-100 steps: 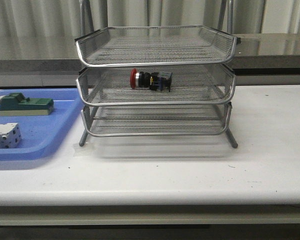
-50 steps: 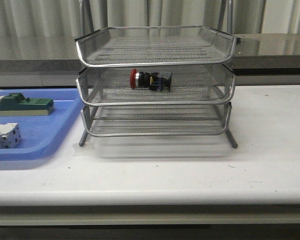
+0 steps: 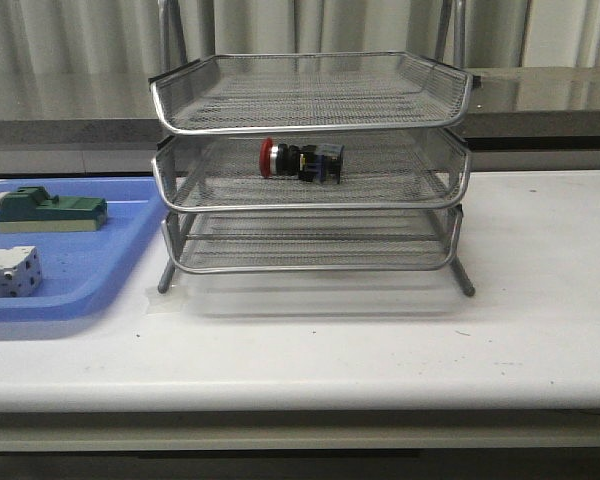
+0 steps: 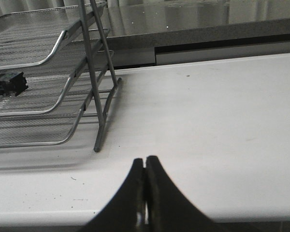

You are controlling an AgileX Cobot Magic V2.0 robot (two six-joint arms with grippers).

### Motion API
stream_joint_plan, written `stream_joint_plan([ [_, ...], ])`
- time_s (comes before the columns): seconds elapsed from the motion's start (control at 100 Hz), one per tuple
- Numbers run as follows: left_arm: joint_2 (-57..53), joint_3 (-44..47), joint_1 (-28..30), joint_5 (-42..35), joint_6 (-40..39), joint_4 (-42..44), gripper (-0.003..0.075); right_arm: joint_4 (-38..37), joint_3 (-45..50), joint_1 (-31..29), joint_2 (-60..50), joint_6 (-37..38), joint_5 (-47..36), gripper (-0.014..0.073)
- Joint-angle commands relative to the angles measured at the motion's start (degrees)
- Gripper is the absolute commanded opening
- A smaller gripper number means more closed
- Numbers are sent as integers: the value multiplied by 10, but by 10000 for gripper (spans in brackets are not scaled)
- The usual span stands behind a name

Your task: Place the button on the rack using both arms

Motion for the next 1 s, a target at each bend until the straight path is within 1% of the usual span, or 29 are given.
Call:
stream_joint_plan([
  [0.0, 2, -18, 0, -45, -6, -3, -20, -9, -5, 2, -12, 7, -63, -60],
  [0.99, 2, -18, 0, -45, -6, -3, -20, -11, -5, 2, -12, 7, -70, -60],
])
